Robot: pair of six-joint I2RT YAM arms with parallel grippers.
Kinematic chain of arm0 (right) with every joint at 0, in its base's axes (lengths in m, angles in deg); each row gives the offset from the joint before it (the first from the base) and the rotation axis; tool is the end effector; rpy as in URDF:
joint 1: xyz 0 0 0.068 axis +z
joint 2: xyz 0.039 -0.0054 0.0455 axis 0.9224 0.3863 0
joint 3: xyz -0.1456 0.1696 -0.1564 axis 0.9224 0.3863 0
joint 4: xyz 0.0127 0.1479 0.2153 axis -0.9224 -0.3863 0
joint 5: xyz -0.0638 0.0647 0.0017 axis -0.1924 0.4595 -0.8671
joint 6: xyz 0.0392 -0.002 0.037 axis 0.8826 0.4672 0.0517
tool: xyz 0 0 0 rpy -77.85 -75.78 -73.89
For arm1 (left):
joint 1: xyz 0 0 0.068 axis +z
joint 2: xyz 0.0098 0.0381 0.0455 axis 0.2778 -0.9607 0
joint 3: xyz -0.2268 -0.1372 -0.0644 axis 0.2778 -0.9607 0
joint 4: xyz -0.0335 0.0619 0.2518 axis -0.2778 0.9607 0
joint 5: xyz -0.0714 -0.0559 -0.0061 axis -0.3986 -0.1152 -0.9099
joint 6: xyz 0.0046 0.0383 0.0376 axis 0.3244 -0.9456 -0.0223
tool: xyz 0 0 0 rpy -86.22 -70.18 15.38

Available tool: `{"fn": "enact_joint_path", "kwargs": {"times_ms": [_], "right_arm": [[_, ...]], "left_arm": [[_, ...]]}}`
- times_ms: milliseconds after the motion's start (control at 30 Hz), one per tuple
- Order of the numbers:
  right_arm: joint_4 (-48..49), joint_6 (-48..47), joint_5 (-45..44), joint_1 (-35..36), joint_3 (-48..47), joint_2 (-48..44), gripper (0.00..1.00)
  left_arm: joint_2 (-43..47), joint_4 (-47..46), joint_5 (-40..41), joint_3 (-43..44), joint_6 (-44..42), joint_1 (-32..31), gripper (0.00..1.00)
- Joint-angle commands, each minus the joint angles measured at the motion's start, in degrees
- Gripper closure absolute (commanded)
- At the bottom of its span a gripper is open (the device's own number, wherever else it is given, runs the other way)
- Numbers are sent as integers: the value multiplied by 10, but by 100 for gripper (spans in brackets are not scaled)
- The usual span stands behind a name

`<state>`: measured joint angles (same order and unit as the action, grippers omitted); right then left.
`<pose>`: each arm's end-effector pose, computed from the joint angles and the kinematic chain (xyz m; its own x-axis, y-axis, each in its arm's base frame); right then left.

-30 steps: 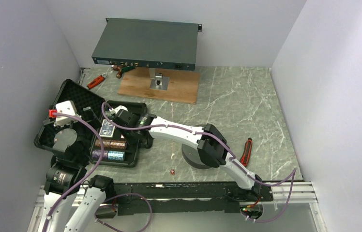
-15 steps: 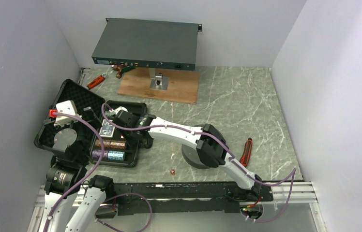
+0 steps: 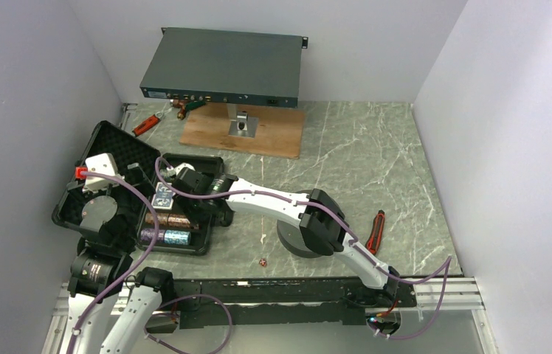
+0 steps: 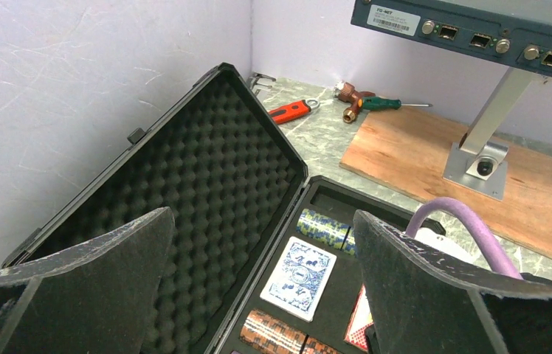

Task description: Pack up texas hold em set

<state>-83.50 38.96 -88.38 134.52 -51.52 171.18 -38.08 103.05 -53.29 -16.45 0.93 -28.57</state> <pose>0.2052 0.4824 0.2209 -0.6385 -0.5096 -0.5767 -0.7080 0.6827 0.1806 0.0811 0.0023 0.3752 0.0000 -0.0837 -0.9965 -0.3627 0.9286 -0.0780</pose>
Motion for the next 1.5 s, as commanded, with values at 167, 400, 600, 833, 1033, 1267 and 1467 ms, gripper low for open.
{"fn": "enact_joint_path", "kwargs": {"times_ms": [167,400,600,833,1033,1267,1467], "right_arm": [[6,-7,17,0,-34,-11,47],[22,-10,27,0,-14,-45,41],[46,-18,19,0,33,-98,37],[46,-43,1,2,54,-144,25],[60,-58,-18,2,99,-207,1],[78,-64,-61,2,186,-299,0],[92,-49,-82,2,298,-381,0]], "left_arm": [[-4,-24,-10,-2,4,3,2],[-5,-25,-7,-4,1,3,2],[0,-26,-13,-4,-1,3,3],[-5,-28,-24,-7,-4,3,3],[-9,-30,-24,-10,-8,3,4],[-21,-30,-35,-11,-10,2,5],[-27,-31,-42,-12,-11,2,5]]}}
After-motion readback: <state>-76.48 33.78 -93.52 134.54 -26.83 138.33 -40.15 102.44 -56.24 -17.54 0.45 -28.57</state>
